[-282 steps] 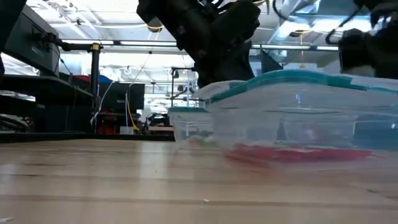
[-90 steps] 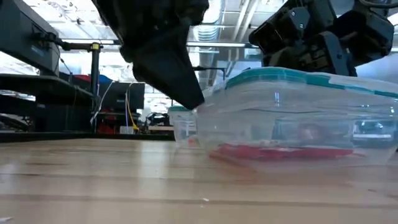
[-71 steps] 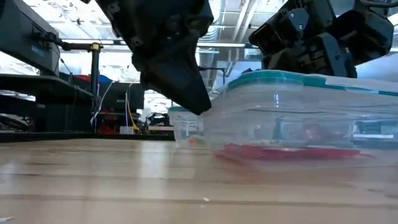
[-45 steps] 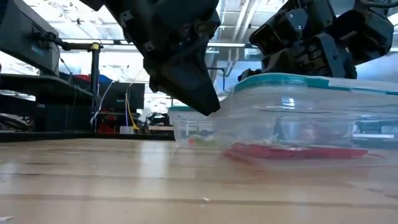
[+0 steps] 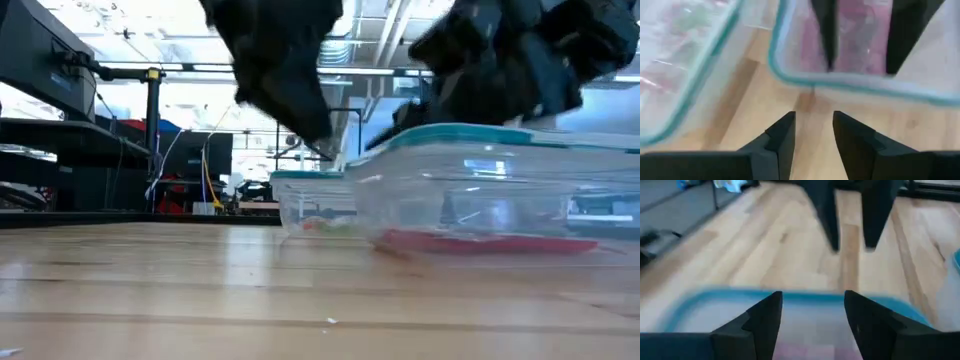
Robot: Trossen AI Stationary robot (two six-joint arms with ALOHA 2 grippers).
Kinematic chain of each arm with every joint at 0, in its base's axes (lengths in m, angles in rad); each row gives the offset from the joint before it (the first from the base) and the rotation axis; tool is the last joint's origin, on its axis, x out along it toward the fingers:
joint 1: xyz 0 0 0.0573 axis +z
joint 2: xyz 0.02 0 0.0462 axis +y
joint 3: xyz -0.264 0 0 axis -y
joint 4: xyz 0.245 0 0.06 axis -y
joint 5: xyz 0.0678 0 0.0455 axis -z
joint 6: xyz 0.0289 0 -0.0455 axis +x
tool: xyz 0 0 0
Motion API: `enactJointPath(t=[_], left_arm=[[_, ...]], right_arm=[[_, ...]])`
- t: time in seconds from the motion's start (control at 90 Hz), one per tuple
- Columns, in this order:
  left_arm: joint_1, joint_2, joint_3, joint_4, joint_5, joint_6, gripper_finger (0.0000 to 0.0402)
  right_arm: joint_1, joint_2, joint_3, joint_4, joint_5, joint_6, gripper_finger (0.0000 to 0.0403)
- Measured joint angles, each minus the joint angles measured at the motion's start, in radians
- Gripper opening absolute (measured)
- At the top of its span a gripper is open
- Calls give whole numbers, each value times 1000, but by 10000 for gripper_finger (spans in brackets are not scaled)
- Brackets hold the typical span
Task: Sort candy
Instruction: Close the top left transparent bin
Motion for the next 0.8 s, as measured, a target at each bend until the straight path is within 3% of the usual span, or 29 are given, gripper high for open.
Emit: enactJointPath(t=[0.156,0.222,0.367,0.478,0.578,0.667,0.8], left_arm=[[32,-78,5,17,-158,133,118],[78,-79,5,67,-178,208,118],[168,-14,3,221,36,281,118],[184,54,0,472,189,322,118],[173,124,4,650,300,314,118],[157,197,3,665,337,264,118],[128,235,2,516,336,153,118]], right_arm=[[12,-211,24,-373,2,201,202],[36,-272,24,-509,29,328,202],[125,-348,23,-722,181,409,202],[178,-368,22,-757,316,383,202],[186,-367,23,-785,365,359,202],[184,-378,23,-778,373,341,202],[171,-422,23,-803,372,326,202]])
